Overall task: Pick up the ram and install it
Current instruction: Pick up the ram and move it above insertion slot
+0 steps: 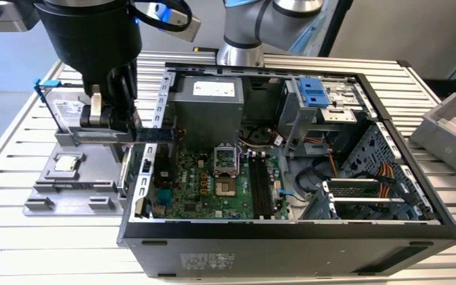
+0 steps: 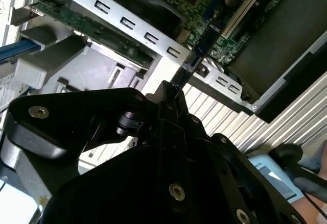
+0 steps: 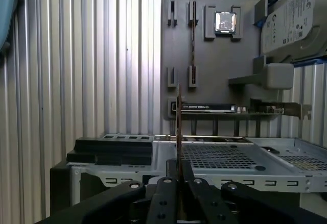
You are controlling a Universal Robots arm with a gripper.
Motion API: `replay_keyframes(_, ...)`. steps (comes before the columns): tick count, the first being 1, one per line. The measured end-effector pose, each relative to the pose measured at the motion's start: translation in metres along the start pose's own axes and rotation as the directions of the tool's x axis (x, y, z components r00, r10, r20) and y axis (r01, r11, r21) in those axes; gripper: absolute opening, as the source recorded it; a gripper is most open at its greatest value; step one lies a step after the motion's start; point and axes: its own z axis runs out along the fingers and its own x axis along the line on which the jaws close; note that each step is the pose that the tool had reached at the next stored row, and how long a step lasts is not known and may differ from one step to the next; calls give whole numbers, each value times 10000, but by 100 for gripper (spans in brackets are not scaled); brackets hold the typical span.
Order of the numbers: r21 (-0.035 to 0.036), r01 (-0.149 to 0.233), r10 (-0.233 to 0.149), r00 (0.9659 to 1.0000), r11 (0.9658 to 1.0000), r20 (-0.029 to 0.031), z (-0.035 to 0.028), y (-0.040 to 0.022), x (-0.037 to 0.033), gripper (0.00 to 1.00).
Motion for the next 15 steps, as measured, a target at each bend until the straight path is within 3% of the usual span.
replay_keyframes(15,-5,6,-6,10000,10000,0,-4,-320,-2,0)
